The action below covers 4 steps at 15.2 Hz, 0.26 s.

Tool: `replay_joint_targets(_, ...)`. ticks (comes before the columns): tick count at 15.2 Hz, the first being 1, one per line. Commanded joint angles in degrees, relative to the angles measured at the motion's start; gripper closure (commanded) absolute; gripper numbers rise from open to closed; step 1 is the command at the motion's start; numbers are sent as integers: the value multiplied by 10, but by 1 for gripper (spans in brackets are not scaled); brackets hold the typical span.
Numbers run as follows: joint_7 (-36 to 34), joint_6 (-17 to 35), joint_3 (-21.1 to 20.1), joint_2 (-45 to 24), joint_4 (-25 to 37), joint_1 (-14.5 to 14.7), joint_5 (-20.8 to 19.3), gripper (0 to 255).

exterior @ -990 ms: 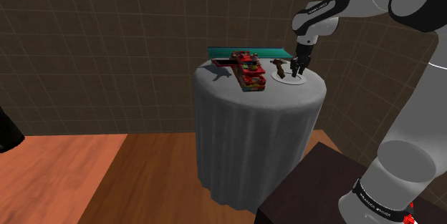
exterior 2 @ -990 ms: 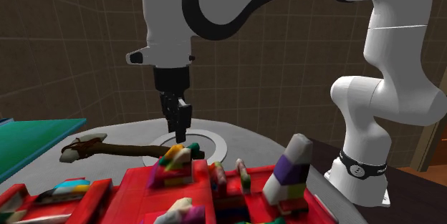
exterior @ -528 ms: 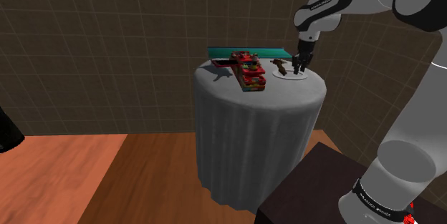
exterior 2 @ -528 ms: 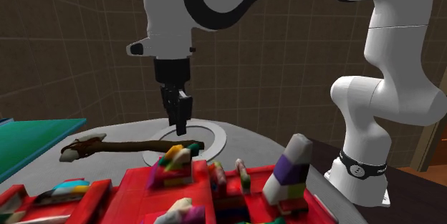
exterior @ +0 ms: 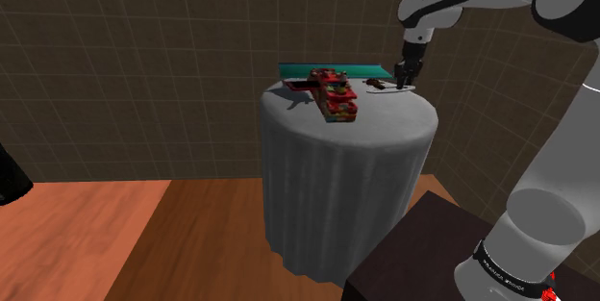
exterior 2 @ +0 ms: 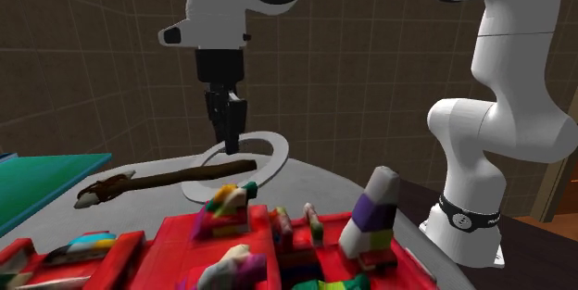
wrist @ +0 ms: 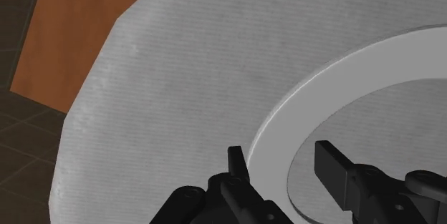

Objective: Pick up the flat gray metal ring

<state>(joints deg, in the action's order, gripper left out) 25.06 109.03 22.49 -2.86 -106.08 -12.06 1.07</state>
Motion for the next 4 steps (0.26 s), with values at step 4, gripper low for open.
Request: replay_joint_targets(4, -1, -25, 0, 5, 20, 0, -2, 255)
